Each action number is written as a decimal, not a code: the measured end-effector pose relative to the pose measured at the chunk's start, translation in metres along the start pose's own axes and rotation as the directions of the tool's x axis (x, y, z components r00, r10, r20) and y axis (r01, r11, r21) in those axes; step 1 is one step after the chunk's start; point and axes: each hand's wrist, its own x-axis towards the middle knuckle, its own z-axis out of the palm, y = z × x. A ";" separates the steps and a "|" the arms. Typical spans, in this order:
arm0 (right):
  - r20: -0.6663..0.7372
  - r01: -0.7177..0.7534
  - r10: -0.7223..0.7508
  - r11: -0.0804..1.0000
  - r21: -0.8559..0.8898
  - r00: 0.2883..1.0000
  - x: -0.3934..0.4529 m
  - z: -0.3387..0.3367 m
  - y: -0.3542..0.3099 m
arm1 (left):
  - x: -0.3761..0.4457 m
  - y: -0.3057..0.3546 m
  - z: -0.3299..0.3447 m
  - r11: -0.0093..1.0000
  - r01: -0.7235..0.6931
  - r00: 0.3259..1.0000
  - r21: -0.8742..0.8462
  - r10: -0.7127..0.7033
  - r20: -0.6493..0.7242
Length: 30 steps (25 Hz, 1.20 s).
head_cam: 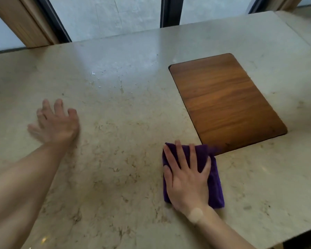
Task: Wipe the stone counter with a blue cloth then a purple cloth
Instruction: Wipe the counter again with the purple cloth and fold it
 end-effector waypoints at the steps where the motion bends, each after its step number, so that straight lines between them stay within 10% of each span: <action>1: -0.002 -0.001 0.001 1.000 -0.005 1.000 0.029 -0.001 -0.007 | -0.001 0.002 0.000 1.000 0.014 1.000 -0.013 -0.014 0.002; 21: 0.089 0.086 -0.088 0.996 0.024 0.992 0.527 -0.060 -0.103 | -0.001 0.010 0.003 0.996 0.060 0.998 0.064 -0.060 0.001; 30: 0.128 0.549 -0.549 0.835 0.040 0.826 0.516 -0.059 -0.125 | 0.001 0.010 0.004 0.998 0.057 0.998 0.035 -0.057 0.011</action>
